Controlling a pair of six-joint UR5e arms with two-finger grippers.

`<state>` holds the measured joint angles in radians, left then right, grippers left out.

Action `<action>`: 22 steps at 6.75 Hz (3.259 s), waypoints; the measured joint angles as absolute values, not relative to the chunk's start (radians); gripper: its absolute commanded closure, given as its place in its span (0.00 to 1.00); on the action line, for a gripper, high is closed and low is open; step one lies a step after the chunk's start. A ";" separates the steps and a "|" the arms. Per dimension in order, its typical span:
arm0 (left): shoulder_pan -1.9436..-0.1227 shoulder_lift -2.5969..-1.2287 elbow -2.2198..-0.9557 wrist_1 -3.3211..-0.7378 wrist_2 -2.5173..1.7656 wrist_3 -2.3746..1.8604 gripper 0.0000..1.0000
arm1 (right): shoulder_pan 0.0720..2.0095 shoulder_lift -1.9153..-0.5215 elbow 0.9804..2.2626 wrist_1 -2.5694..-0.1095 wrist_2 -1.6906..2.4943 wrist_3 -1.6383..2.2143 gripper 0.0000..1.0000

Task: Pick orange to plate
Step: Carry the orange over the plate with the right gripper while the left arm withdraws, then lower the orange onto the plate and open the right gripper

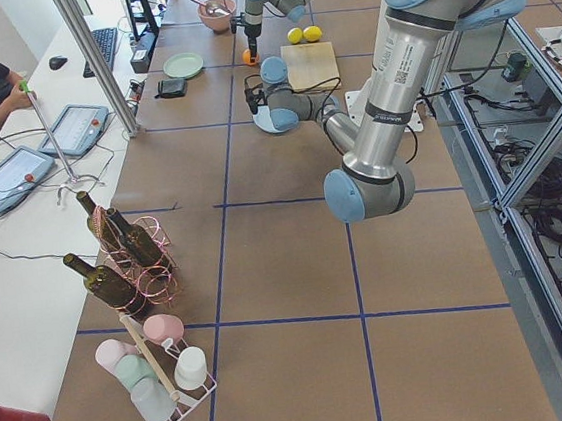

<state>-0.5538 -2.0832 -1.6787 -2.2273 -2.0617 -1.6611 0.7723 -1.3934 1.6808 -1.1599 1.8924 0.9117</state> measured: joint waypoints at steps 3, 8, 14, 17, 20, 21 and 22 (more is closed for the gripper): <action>-0.571 -2.053 -1.754 -2.227 -2.066 -1.658 0.00 | 0.751 -1.360 1.791 -1.174 1.893 1.041 1.00; -0.679 -1.819 -1.952 -2.227 -2.106 -1.594 0.00 | 0.391 -1.045 1.773 -1.259 1.636 1.511 1.00; -0.693 -1.811 -1.948 -2.227 -2.117 -1.582 0.00 | 0.351 -0.951 1.650 -1.291 1.555 1.528 0.99; -0.689 -1.810 -1.945 -2.227 -2.113 -1.582 0.00 | 0.348 -0.935 1.606 -1.289 1.538 1.525 0.00; -0.688 -1.811 -1.945 -2.227 -2.113 -1.582 0.00 | 0.349 -0.942 1.640 -1.290 1.542 1.519 0.00; -0.689 -1.810 -1.945 -2.227 -2.114 -1.581 0.00 | 0.358 -0.979 1.715 -1.293 1.554 1.517 0.00; -0.691 -1.806 -1.945 -2.227 -2.115 -1.574 0.00 | 0.382 -1.047 1.823 -1.294 1.596 1.515 0.00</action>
<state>-0.6912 -1.8064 -1.9451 -2.2274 -2.1148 -1.5735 0.3818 -1.0474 1.8233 -1.2939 1.5959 1.5150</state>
